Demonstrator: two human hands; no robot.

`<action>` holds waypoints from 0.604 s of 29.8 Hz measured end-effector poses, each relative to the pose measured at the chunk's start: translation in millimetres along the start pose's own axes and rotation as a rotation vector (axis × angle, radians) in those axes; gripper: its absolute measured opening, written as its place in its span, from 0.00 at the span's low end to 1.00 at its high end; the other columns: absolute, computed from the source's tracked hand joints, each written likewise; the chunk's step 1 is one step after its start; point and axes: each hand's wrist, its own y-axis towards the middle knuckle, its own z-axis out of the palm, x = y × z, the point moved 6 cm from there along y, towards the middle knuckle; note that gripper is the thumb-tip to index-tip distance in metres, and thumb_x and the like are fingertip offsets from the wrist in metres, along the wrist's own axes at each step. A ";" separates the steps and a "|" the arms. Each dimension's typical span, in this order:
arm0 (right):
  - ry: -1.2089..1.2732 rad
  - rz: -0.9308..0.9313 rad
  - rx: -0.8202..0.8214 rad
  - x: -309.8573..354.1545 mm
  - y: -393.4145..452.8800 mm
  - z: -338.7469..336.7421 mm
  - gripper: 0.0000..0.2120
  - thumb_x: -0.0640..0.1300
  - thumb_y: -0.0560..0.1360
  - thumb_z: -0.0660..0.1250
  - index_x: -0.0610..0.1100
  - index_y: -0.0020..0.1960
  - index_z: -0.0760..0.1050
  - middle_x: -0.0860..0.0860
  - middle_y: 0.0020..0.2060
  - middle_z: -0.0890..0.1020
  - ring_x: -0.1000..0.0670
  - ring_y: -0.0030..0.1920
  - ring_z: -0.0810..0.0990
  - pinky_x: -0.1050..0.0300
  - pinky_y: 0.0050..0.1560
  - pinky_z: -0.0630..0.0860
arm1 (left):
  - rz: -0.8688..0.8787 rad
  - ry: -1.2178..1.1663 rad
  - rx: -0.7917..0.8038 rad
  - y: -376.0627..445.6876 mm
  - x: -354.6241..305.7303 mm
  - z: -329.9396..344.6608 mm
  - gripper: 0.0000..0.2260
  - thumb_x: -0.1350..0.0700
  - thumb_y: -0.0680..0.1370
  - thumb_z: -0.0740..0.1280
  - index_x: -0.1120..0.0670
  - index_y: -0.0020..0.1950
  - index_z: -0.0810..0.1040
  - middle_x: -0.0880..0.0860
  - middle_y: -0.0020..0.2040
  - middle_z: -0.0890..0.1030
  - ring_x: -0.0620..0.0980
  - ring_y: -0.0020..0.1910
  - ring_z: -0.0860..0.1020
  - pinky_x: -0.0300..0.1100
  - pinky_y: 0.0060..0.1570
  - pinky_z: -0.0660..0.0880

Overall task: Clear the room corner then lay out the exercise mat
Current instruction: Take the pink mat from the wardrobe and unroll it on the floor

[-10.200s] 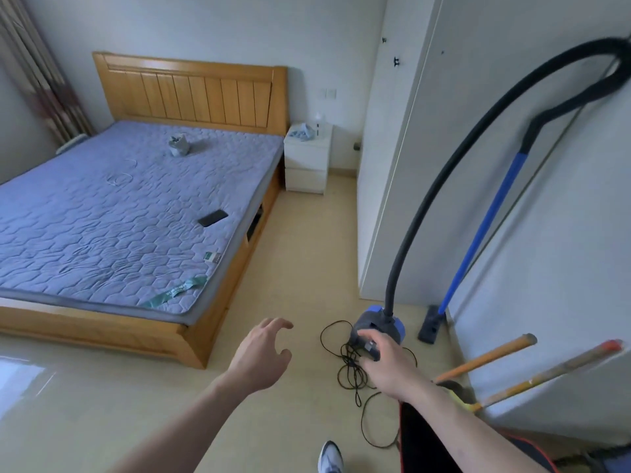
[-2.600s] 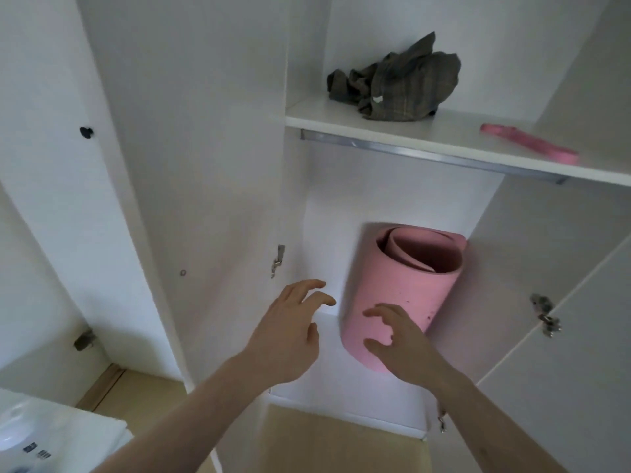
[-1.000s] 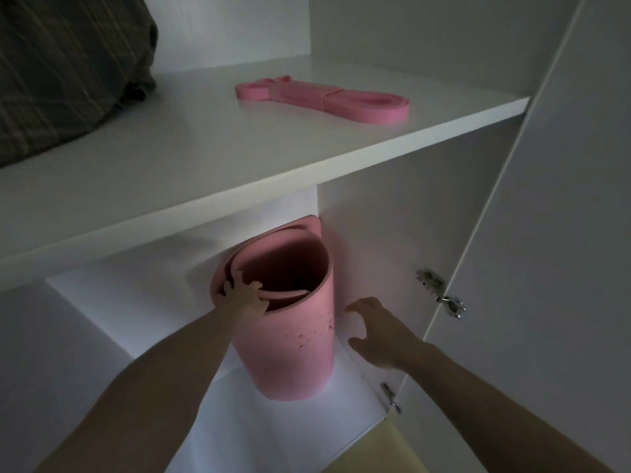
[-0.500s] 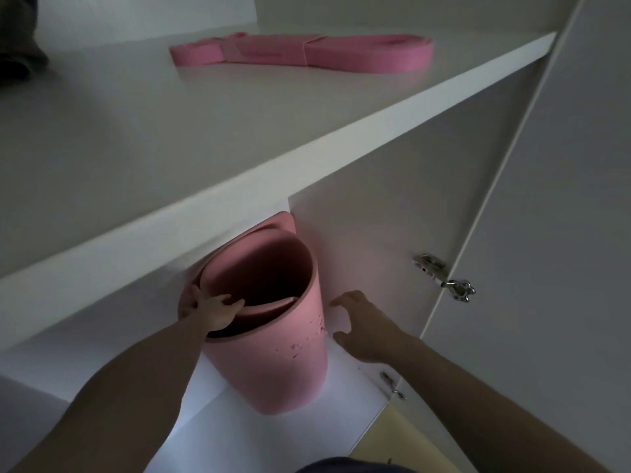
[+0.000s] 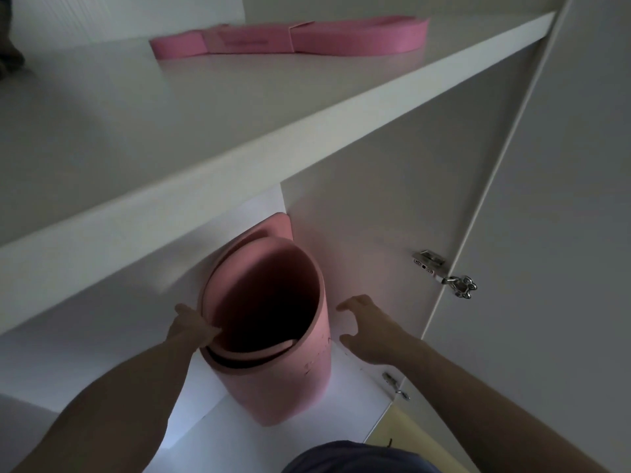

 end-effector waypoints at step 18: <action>0.119 0.204 0.150 -63.6 -38.6 26.0 0.35 0.49 0.76 0.71 0.48 0.78 0.60 0.46 0.73 0.65 0.43 0.69 0.71 0.50 0.68 0.72 | 0.285 0.158 0.170 -88.7 -34.8 45.5 0.27 0.45 0.71 0.67 0.53 0.69 0.74 0.57 0.63 0.80 0.60 0.59 0.80 0.47 0.56 0.76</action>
